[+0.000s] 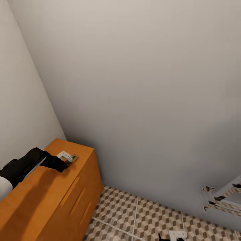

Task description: Take the four mousetraps from the cabinet in the bathroom and place them on the bathroom floor. Make sure all four end up on the same floor surface, and ensure that at least two of them are either under or directly next to the same bathroom sink.

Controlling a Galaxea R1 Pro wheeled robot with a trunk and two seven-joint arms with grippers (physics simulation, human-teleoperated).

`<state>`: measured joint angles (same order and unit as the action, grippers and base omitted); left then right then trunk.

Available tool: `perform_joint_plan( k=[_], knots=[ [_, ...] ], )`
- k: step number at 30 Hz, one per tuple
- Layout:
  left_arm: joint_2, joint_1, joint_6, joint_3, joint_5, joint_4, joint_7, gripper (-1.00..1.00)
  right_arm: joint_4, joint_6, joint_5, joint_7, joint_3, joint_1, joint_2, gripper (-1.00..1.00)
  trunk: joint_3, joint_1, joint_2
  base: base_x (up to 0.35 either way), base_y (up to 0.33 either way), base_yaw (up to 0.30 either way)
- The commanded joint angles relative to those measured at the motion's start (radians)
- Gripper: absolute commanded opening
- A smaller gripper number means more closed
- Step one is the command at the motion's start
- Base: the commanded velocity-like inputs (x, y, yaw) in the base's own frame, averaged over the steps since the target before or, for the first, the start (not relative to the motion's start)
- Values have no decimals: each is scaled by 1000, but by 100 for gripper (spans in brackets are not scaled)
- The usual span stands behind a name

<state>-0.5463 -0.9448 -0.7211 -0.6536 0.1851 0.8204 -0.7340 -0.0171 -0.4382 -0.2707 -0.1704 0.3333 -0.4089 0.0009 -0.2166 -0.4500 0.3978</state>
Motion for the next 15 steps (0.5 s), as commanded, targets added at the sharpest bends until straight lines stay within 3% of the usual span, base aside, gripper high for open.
perform_joint_plan(
  k=[1, 15],
  knots=[
    [-1, -2, -6, -4, 8, 1, 1, -100, 0, -2, -8, -3, 9, -1, 0, 100, -2, 0, 2, -331, -108, 0],
    [0, -2, -6, -5, 10, 2, 1, -100, 0, -2, -7, -3, 9, -1, 0, 100, -2, 0, 2, -295, -171, 0]
  ],
)
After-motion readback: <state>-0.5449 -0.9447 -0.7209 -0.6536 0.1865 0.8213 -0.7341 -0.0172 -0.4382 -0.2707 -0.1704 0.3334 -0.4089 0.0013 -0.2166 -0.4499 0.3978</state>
